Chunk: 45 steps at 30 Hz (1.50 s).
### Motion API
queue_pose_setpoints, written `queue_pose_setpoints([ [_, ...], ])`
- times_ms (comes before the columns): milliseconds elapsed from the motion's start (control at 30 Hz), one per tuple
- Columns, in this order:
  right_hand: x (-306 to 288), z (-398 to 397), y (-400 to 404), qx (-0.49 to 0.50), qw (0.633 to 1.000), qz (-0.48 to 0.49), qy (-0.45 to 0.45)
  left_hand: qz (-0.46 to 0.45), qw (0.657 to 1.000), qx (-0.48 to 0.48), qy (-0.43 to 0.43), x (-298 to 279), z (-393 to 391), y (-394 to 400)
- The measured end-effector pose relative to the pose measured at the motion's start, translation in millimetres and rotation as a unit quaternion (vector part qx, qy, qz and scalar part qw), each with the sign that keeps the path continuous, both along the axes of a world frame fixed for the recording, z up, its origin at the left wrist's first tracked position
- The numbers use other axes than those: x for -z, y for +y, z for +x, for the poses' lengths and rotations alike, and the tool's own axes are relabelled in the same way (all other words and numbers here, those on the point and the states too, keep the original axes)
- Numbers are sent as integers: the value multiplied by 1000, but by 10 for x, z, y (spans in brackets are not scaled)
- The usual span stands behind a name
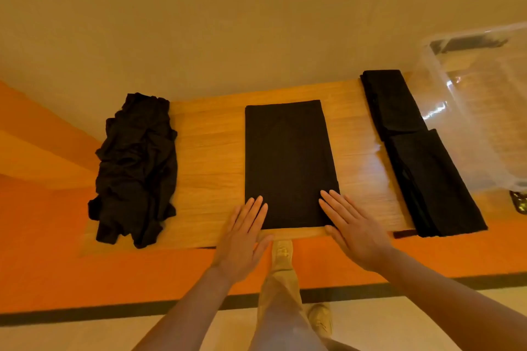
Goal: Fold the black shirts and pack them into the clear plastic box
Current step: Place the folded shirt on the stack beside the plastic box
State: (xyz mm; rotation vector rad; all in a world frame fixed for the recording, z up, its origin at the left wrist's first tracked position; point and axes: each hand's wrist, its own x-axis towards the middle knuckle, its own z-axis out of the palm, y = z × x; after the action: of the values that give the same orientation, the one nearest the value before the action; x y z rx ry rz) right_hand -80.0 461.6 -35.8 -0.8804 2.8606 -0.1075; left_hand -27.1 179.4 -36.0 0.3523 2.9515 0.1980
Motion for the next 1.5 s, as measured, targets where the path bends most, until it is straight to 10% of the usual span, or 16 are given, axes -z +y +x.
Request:
queue_pose_setpoints([
  [700, -100, 414, 249, 6, 976, -213, 47, 190, 969, -35, 156, -165, 494, 165],
  [933, -581, 450, 265, 221, 857, -415, -210, 413, 874, -253, 39, -512, 537, 171],
  [1133, -708, 256, 170, 288, 771, -507, -256, 498, 811, -304, 25, -616, 359, 167],
  [1500, -510, -257, -62, 413, 758, -444, -239, 460, 814, -354, 5, -378, -366, 149],
])
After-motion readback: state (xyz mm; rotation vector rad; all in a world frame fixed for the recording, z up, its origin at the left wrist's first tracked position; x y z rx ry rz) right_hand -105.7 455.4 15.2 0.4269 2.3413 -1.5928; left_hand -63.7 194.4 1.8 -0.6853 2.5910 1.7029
